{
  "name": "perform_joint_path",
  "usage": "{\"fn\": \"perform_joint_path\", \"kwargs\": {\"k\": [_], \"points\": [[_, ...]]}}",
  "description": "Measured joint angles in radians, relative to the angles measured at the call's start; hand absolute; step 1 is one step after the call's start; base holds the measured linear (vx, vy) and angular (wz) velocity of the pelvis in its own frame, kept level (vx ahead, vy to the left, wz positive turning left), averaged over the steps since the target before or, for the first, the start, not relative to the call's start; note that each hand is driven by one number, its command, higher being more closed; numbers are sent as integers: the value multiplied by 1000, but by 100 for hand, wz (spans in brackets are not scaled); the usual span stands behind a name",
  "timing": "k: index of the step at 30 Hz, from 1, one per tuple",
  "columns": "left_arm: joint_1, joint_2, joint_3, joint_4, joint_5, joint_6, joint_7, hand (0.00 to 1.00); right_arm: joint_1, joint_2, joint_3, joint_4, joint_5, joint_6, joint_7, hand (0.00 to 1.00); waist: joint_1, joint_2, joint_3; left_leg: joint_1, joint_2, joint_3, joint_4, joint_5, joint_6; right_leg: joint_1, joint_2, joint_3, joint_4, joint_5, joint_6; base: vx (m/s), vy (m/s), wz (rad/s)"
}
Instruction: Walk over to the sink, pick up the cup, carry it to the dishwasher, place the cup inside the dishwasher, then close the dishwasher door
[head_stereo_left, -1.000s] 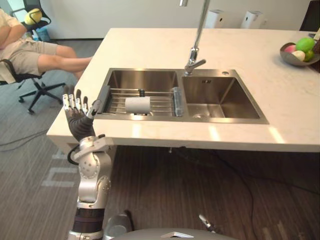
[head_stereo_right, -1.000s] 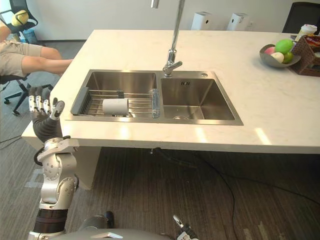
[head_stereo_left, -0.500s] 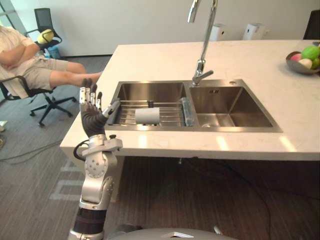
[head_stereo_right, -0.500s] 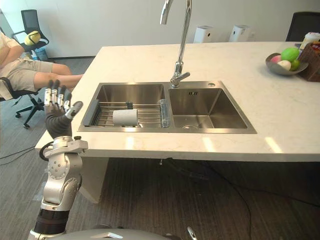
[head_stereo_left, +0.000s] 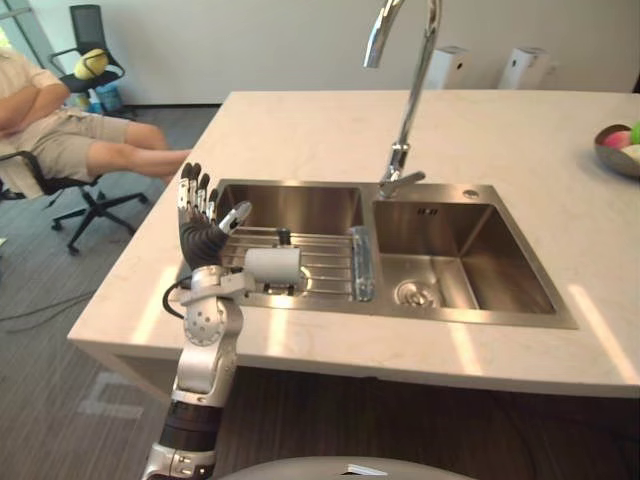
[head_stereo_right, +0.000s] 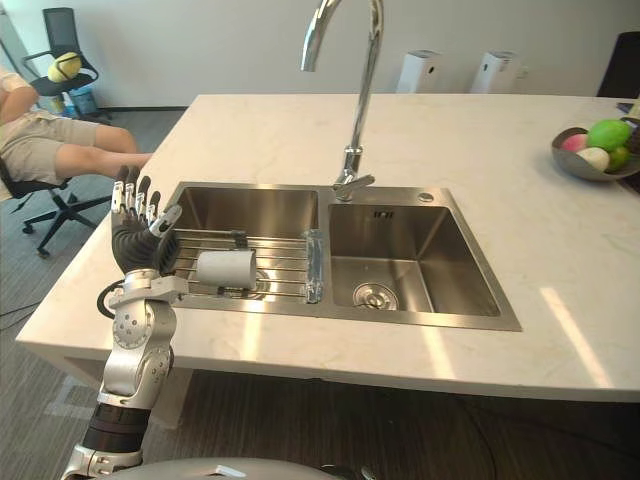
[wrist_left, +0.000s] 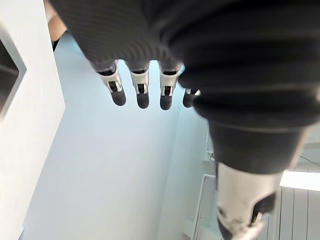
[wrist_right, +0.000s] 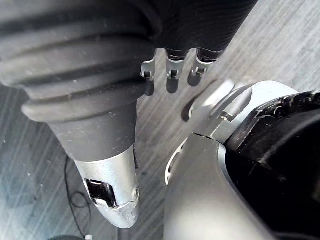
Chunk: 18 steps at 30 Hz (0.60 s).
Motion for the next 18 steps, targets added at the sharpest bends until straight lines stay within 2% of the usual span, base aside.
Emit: {"fn": "perform_joint_path", "kwargs": {"k": [2,6,9,11,14,17,18], "points": [[-2,0,-16,0,36,0,5,0,0,0,22,0,2,-12,-11,0,-6,-2,-5,0,-1,23,-3,6,2,-1,1,12,-17,10,2,27,1,-20],[-4,14,-30,0,176,9,41,0,4,-1,74,0,1,-47,-26,0,-8,-14,-9,-1,-6,61,-27,34,7,1,-1,28,-79,51,3,-24,11,-16],[-5,53,-37,-1,321,73,58,0,10,-6,107,0,2,-77,-25,0,-8,-14,-9,-3,-7,74,-32,44,9,4,0,33,-120,69,-2,-75,8,-7],[-9,105,-68,1,461,134,59,0,18,-18,149,-1,2,-101,-20,0,-7,-13,-11,-2,-10,82,-47,60,11,4,-1,35,-138,77,-1,-114,-11,-5],[-36,178,-101,42,611,199,49,0,19,-26,168,-2,15,-117,-19,0,-14,-2,-17,1,-4,89,-77,67,12,19,10,19,-187,112,-2,-101,-6,7],[-42,252,-107,141,726,240,45,0,19,-41,215,-2,24,-120,-19,0,-21,-4,-16,6,-2,106,-89,65,11,54,18,18,-264,166,-5,-84,-4,-9],[-42,264,-107,155,745,241,44,0,21,-43,225,-3,30,-120,-19,0,-22,-4,-14,6,-2,108,-88,64,10,54,18,17,-264,173,-4,-82,-11,-12]]}}
